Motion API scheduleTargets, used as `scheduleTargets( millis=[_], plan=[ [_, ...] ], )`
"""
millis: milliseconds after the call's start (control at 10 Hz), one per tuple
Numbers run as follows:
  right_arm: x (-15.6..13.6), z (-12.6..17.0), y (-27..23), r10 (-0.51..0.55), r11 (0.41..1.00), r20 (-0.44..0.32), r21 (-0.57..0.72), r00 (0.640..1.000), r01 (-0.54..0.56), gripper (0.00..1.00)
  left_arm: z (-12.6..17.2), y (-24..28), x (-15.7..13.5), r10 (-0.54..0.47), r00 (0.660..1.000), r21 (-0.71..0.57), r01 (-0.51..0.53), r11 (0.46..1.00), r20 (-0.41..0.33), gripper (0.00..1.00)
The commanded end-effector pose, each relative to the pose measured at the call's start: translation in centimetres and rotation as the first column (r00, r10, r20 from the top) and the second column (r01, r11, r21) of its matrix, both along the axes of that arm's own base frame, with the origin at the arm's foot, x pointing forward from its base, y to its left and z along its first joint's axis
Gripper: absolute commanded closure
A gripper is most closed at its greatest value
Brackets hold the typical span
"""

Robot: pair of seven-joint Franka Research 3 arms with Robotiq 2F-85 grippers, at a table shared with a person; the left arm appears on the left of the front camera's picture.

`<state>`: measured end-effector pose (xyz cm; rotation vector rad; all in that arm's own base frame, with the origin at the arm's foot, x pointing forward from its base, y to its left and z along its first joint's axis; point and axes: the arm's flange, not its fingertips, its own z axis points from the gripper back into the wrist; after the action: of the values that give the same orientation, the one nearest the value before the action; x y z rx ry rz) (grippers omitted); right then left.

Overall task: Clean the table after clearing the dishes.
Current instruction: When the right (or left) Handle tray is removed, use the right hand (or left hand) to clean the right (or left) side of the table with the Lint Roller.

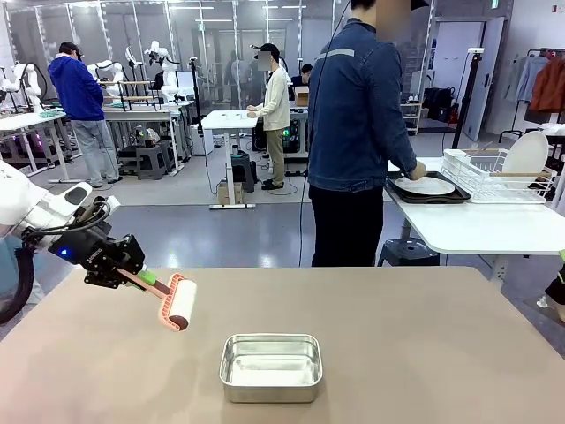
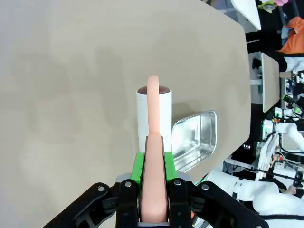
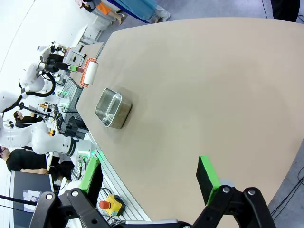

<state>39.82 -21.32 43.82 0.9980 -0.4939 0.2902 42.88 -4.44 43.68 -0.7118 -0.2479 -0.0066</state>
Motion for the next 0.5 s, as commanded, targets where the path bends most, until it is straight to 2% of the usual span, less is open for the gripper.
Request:
scheduleTargets(
  millis=[0, 200, 300, 400],
  plan=[
    [-0.3, 0.4, 0.3, -0.013, 1.0, -0.022, -0.009, 1.0, 0.013, 0.0, 1.1, 0.0, -0.4, 0.021, 1.0, 0.023, -0.021, 1.0, -0.018, 0.81],
    [-0.3, 0.4, 0.3, -0.013, 1.0, -0.022, -0.009, 1.0, 0.013, 0.0, 0.2, -0.1, -0.1, 0.01, 1.0, 0.009, -0.01, 1.0, -0.01, 0.79],
    [-0.3, 0.4, 0.3, -0.013, 1.0, -0.022, -0.009, 1.0, 0.013, 0.0, -3.1, -0.7, 3.1, 0.086, 0.996, 0.017, -0.086, 0.996, -0.032, 0.79],
    [-0.3, 0.4, 0.3, -0.013, 1.0, -0.022, -0.009, 1.0, 0.013, 0.0, -5.3, -1.2, 3.8, 0.097, 0.995, 0.053, -0.096, 0.994, -0.009, 0.79]
  ],
)
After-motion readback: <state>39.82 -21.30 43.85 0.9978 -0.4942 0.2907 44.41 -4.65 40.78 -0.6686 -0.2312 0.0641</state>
